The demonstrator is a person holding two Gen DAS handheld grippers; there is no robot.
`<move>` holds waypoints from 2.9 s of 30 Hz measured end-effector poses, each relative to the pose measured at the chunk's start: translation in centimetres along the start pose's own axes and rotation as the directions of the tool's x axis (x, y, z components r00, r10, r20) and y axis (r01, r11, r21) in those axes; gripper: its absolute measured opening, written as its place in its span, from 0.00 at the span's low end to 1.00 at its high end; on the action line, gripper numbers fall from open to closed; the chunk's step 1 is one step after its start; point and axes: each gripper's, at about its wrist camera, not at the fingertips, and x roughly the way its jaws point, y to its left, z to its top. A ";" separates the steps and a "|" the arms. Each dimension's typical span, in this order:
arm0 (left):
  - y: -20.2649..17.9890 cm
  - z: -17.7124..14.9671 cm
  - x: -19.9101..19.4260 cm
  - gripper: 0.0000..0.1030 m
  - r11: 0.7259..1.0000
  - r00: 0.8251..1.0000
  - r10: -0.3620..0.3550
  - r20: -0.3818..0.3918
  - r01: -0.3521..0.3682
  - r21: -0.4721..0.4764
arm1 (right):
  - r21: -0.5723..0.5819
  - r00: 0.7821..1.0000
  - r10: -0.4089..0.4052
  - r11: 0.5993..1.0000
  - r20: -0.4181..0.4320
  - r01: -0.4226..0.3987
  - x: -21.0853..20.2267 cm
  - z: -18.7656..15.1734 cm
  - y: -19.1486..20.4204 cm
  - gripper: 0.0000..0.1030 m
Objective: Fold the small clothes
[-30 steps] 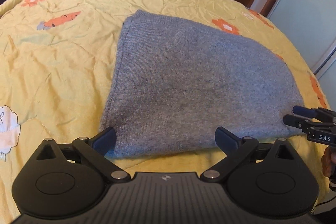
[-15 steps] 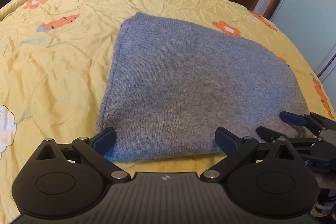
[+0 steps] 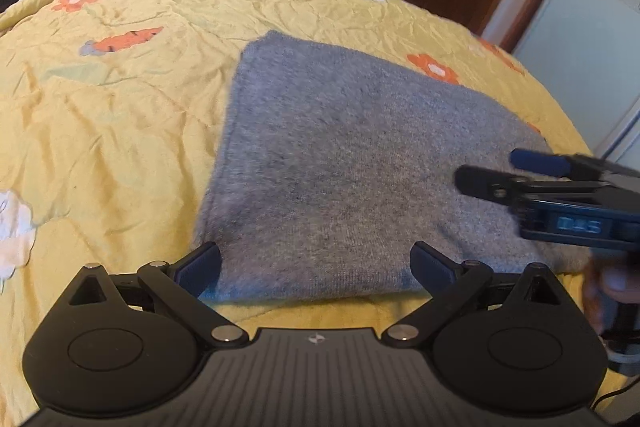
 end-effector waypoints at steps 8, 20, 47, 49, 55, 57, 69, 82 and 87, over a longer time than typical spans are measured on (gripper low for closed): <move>7.7 -2.1 -4.2 0.99 0.934 0.979 -0.134 0.153 0.176 -0.311 | -0.064 0.990 0.025 0.997 -0.137 -0.034 2.1 -2.7 1.4 0.92; 12.1 -3.4 -1.1 1.00 0.590 0.889 -0.393 0.235 0.440 -0.678 | -0.067 0.998 0.054 0.996 -0.020 -0.055 0.6 3.4 3.1 0.92; 5.0 0.0 2.7 0.06 0.846 0.972 -0.229 0.053 0.225 -0.484 | -0.150 1.000 -0.018 0.989 -0.019 0.015 4.5 15.8 6.8 0.97; 3.5 0.7 1.7 0.06 0.883 0.974 -0.215 0.074 0.226 -0.412 | -0.105 1.000 0.003 0.994 -0.030 -0.006 4.1 16.2 5.8 0.97; -4.5 3.3 1.8 0.06 0.972 0.981 -0.191 0.040 0.195 -0.129 | 0.033 0.998 0.063 0.997 0.007 -0.063 -0.5 16.9 0.7 0.97; -7.8 3.4 2.8 0.06 0.986 0.986 -0.164 0.012 0.164 -0.020 | 0.033 0.998 0.049 0.998 0.035 -0.050 -2.2 16.8 -1.0 0.98; -14.6 1.7 7.9 0.06 0.977 0.999 -0.028 -0.027 0.033 0.211 | -0.036 0.963 0.122 0.990 -0.240 -0.134 7.0 15.1 -3.2 0.99; -13.3 1.6 7.5 0.07 0.981 0.996 -0.084 -0.026 0.087 0.172 | 0.432 0.835 0.489 0.829 -0.251 -0.355 15.2 13.8 -7.8 0.99; -12.7 1.8 7.3 0.07 0.984 0.995 -0.093 -0.027 0.096 0.150 | 0.307 0.827 0.484 0.864 -0.287 -0.399 15.3 13.9 -5.0 0.78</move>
